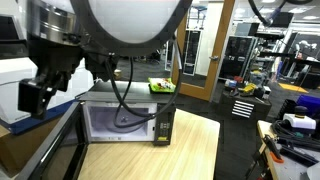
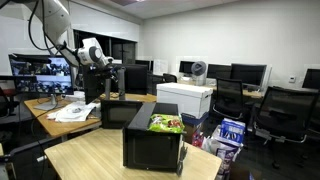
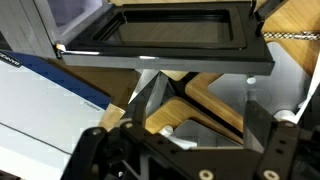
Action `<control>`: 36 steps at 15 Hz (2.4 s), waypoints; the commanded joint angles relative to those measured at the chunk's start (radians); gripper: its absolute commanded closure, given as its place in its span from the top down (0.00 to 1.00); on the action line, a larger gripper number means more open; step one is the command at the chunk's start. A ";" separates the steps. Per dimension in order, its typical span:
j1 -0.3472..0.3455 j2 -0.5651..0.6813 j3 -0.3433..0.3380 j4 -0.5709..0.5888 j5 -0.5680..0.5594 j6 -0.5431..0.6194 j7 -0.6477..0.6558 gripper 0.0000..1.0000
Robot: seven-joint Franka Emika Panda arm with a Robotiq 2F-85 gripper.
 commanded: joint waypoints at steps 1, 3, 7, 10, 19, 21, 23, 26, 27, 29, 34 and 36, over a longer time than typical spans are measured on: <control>-0.029 0.035 0.043 0.034 0.022 -0.001 -0.036 1.00; -0.026 0.057 0.072 0.050 0.025 -0.001 -0.060 1.00; 0.004 0.094 0.080 0.086 -0.002 0.007 -0.051 0.75; 0.018 0.115 0.067 0.114 -0.009 0.030 -0.038 0.59; 0.035 0.207 0.068 0.169 -0.007 0.038 -0.055 0.04; 0.037 0.233 0.068 0.188 -0.004 0.044 -0.058 0.00; 0.036 0.263 0.074 0.210 0.004 0.062 -0.064 0.01; 0.039 0.320 0.077 0.253 0.010 0.092 -0.074 0.03; 0.039 0.341 0.075 0.266 0.012 0.093 -0.076 0.03; 0.041 0.381 0.069 0.295 0.014 0.092 -0.074 0.02; 0.088 0.400 -0.030 0.320 -0.006 0.064 0.002 0.02; 0.102 0.370 -0.079 0.294 -0.010 0.049 0.035 0.02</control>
